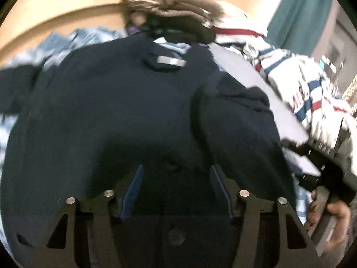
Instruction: Fold clothes
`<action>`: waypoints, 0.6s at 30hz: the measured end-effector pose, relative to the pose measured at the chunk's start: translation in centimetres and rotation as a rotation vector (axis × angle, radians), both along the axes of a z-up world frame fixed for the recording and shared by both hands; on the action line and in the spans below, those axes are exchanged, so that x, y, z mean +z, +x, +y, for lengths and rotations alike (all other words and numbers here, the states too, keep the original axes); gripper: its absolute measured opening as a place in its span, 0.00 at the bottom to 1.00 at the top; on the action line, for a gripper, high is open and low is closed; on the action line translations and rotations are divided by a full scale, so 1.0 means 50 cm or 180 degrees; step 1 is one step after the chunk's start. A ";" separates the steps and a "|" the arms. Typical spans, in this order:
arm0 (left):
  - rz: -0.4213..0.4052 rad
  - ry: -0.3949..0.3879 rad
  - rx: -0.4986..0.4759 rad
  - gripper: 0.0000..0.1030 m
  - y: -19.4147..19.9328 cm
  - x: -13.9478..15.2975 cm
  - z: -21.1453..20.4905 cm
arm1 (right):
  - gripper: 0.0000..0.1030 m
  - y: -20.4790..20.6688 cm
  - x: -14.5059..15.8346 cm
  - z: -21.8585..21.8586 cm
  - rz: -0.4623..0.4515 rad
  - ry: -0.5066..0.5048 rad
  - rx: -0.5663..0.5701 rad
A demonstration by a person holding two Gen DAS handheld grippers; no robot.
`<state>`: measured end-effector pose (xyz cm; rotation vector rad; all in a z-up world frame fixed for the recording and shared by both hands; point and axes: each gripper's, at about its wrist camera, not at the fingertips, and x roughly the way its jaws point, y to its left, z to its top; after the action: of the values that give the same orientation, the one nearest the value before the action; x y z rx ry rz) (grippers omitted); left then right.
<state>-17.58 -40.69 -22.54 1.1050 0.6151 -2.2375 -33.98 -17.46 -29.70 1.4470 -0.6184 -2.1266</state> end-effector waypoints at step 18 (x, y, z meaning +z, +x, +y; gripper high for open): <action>0.1660 0.2582 0.0028 0.03 -0.034 0.149 -0.242 | 0.63 -0.007 -0.004 0.022 -0.0130 -0.0598 -0.0186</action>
<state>-19.30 -52.80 -15.11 0.8147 1.8495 -2.3138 -34.35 -16.38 -29.88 1.3869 -0.8612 -2.0259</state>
